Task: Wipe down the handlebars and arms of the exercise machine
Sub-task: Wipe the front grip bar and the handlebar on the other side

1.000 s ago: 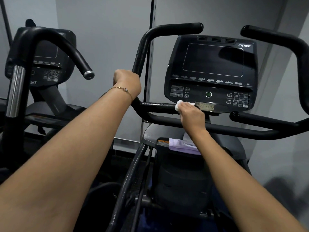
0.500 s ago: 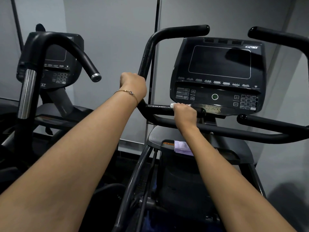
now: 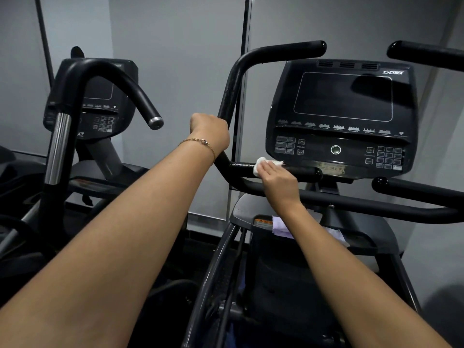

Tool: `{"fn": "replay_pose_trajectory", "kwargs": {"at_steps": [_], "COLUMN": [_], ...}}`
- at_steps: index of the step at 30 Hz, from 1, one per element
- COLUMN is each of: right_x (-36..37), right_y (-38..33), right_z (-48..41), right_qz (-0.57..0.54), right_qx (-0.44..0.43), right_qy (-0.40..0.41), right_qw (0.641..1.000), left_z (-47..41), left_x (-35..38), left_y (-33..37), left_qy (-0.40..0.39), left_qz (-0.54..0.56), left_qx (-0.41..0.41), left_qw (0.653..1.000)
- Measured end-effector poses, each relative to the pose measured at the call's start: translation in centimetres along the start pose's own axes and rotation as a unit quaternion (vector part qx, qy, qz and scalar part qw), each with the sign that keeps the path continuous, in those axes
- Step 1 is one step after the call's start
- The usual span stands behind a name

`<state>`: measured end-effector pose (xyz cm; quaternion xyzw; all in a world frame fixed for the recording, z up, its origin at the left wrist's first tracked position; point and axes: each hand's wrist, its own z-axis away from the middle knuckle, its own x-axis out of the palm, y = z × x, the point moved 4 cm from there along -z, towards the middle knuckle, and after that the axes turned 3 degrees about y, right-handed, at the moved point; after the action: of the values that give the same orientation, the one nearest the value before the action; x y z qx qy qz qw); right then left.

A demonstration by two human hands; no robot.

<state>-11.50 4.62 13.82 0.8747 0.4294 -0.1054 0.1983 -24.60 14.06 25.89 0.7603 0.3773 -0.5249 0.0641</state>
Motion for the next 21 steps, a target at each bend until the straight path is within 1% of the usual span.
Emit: {"fn": "replay_pose_trajectory", "kwargs": {"at_steps": [2, 4, 6, 8, 10, 12, 13, 15, 17, 18, 19, 21], "right_x": [-0.1, 0.1, 0.3, 0.7, 1.0, 0.8, 0.9, 0.7, 1.1, 1.5, 1.8, 2.1], "right_y": [0.7, 0.4, -0.8, -1.8, -1.8, -1.0, -0.8, -1.1, -1.7, -2.2, -2.7, -3.3], "right_z": [0.4, -0.6, -2.1, -2.3, -1.4, -0.3, -0.1, -1.2, -3.1, -3.6, -3.7, -2.9], "right_qz": [0.006, 0.004, -0.010, -0.018, -0.014, -0.013, -0.014, -0.017, -0.007, -0.004, -0.004, -0.016], "right_qx": [0.011, 0.057, 0.082, 0.063, 0.018, 0.003, 0.013, 0.065, 0.131, 0.144, 0.127, 0.055], "right_qy": [0.019, 0.024, 0.017, 0.015, 0.014, 0.030, 0.031, 0.015, -0.040, -0.070, -0.074, -0.030], "right_qw": [1.000, 0.998, 0.996, 0.998, 1.000, 0.999, 0.999, 0.998, 0.991, 0.987, 0.989, 0.998], "left_z": [-0.1, -0.2, -0.2, -0.2, -0.4, -0.5, -0.5, -0.5, -0.5, -0.4, -0.5, -0.5], "left_x": [0.0, 0.1, 0.1, 0.1, 0.0, 0.0, 0.0, 0.1, 0.1, 0.1, 0.1, 0.1], "left_y": [-0.3, -0.5, -0.7, -0.6, -0.5, -0.6, -0.7, -0.8, -0.8, -0.8, -0.7, -0.5], "left_qy": [0.008, 0.014, 0.015, 0.012, 0.009, 0.009, 0.009, 0.010, 0.006, 0.002, -0.001, -0.003], "left_qz": [0.016, 0.027, 0.034, 0.043, 0.052, 0.057, 0.059, 0.062, 0.060, 0.058, 0.057, 0.056], "left_qx": [-0.001, -0.003, -0.005, -0.005, -0.006, -0.009, -0.010, -0.009, -0.010, -0.012, -0.012, -0.012], "left_qw": [1.000, 1.000, 0.999, 0.999, 0.999, 0.998, 0.998, 0.998, 0.998, 0.998, 0.998, 0.998]}}
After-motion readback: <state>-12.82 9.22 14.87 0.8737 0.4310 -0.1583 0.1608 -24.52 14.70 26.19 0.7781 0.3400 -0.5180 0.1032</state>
